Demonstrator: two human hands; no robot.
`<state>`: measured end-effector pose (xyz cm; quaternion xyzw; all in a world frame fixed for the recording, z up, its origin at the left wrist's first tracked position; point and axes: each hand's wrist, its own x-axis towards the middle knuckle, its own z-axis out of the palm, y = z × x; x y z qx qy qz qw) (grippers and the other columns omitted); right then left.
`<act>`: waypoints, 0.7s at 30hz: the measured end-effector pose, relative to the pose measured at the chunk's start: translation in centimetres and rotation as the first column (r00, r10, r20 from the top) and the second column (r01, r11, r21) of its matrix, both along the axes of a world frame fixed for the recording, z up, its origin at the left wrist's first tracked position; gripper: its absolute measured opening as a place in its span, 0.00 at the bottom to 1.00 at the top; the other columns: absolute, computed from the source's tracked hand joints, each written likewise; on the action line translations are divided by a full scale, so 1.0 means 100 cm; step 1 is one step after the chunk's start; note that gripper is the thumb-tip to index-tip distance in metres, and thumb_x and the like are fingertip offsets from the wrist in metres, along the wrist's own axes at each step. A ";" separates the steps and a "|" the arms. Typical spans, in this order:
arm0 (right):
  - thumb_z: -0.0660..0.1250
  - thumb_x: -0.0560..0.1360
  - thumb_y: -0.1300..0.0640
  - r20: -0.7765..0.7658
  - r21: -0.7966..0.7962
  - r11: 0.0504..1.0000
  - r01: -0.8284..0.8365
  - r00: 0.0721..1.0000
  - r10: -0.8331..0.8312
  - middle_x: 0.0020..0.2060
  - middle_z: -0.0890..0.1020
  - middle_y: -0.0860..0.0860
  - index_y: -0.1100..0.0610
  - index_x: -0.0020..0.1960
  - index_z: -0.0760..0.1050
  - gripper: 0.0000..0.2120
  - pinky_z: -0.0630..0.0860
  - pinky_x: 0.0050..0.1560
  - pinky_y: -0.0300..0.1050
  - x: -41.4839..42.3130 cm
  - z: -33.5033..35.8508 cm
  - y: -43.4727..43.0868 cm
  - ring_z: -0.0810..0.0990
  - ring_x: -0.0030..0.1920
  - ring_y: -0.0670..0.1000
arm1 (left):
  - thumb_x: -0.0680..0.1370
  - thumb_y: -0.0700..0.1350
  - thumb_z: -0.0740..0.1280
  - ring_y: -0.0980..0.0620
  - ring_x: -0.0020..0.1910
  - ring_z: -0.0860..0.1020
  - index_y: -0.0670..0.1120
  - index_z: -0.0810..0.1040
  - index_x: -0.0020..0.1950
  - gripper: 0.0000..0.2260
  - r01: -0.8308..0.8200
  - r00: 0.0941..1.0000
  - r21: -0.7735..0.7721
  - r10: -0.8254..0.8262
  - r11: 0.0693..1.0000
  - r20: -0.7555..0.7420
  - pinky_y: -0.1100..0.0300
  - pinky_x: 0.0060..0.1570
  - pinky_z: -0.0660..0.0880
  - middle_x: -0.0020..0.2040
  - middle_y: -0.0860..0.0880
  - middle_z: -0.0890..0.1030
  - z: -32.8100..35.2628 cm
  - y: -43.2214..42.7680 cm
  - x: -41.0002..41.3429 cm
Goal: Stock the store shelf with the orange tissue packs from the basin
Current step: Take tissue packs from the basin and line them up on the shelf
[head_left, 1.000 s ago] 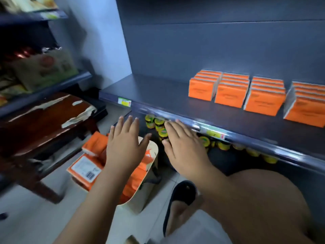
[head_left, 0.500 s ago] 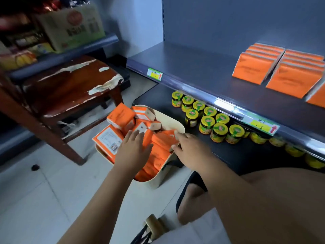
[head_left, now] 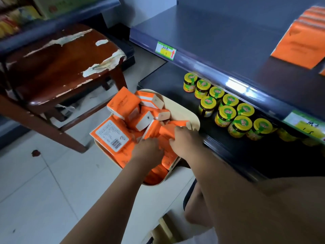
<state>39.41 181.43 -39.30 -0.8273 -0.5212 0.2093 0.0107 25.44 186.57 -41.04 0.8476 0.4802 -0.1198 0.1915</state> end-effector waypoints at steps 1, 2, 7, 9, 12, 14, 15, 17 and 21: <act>0.60 0.82 0.46 0.003 -0.016 1.000 0.008 1.000 -0.008 0.61 0.79 0.55 0.56 0.66 0.72 0.18 0.68 0.67 0.55 0.002 -0.004 0.005 0.74 0.66 0.62 | 0.80 0.52 0.64 0.39 0.62 0.76 0.46 0.76 0.59 0.13 0.003 0.999 -0.002 -0.003 1.000 -0.041 0.51 0.54 0.76 0.59 0.44 0.81 -0.002 0.002 0.002; 0.60 0.82 0.46 0.011 -0.039 0.999 0.012 1.000 -0.011 0.62 0.79 0.55 0.55 0.66 0.72 0.18 0.66 0.70 0.57 0.005 -0.007 0.008 0.72 0.68 0.62 | 0.80 0.54 0.64 0.39 0.64 0.76 0.46 0.75 0.61 0.15 0.000 0.997 -0.004 -0.001 1.000 -0.080 0.50 0.57 0.75 0.61 0.44 0.80 -0.005 0.005 0.005; 0.63 0.81 0.45 0.044 -0.154 0.988 0.007 0.999 0.000 0.72 0.73 0.56 0.55 0.73 0.69 0.24 0.55 0.79 0.58 0.014 -0.017 0.026 0.59 0.79 0.62 | 0.76 0.61 0.69 0.37 0.72 0.70 0.43 0.66 0.72 0.32 -0.119 0.988 -0.099 0.108 0.988 -0.112 0.44 0.69 0.67 0.71 0.40 0.73 -0.019 0.018 0.022; 0.65 0.79 0.45 0.043 -0.165 0.986 0.012 0.999 -0.005 0.74 0.70 0.58 0.56 0.76 0.65 0.29 0.55 0.79 0.58 0.017 -0.019 0.033 0.58 0.79 0.62 | 0.74 0.62 0.72 0.38 0.76 0.64 0.44 0.64 0.75 0.38 -0.138 0.980 -0.140 0.115 0.980 -0.163 0.41 0.74 0.60 0.75 0.41 0.68 -0.020 0.024 0.025; 0.68 0.76 0.43 -0.008 -0.191 0.980 0.054 0.998 -0.056 0.78 0.63 0.61 0.57 0.82 0.54 0.42 0.55 0.79 0.58 0.021 -0.018 0.040 0.57 0.79 0.62 | 0.72 0.60 0.75 0.38 0.78 0.62 0.47 0.64 0.76 0.39 -0.136 0.977 -0.165 0.104 0.977 -0.185 0.37 0.76 0.55 0.76 0.42 0.66 -0.018 0.031 0.023; 0.68 0.75 0.43 -0.038 -0.216 0.974 0.068 0.996 -0.078 0.79 0.60 0.61 0.56 0.82 0.53 0.43 0.54 0.78 0.59 0.023 -0.018 0.043 0.54 0.80 0.63 | 0.72 0.57 0.75 0.38 0.76 0.64 0.50 0.62 0.74 0.36 -0.154 0.985 -0.178 0.136 0.972 -0.108 0.37 0.76 0.55 0.71 0.43 0.70 -0.018 0.032 0.019; 0.68 0.75 0.42 -0.052 -0.227 0.972 0.067 0.995 -0.081 0.78 0.60 0.61 0.54 0.81 0.56 0.40 0.56 0.78 0.59 0.023 -0.018 0.042 0.54 0.80 0.63 | 0.73 0.54 0.74 0.39 0.74 0.67 0.52 0.62 0.72 0.32 -0.162 0.987 -0.185 0.155 0.969 -0.050 0.38 0.75 0.56 0.66 0.46 0.73 -0.015 0.031 0.017; 0.68 0.73 0.41 -0.084 -0.223 0.971 0.082 0.991 -0.104 0.76 0.62 0.60 0.49 0.76 0.64 0.35 0.62 0.74 0.60 0.025 -0.018 0.039 0.58 0.77 0.64 | 0.74 0.48 0.73 0.43 0.66 0.72 0.55 0.62 0.66 0.27 -0.146 0.983 -0.204 0.164 0.968 0.075 0.42 0.74 0.59 0.53 0.53 0.73 -0.012 0.029 0.012; 0.69 0.66 0.47 -0.276 -0.018 0.989 0.148 0.950 -0.147 0.54 0.79 0.51 0.47 0.56 0.76 0.19 0.78 0.57 0.51 0.031 -0.014 0.030 0.78 0.57 0.56 | 0.72 0.37 0.73 0.48 0.52 0.78 0.60 0.68 0.65 0.29 -0.143 0.846 -0.372 0.308 0.917 0.434 0.45 0.55 0.80 0.53 0.55 0.76 -0.003 0.029 -0.002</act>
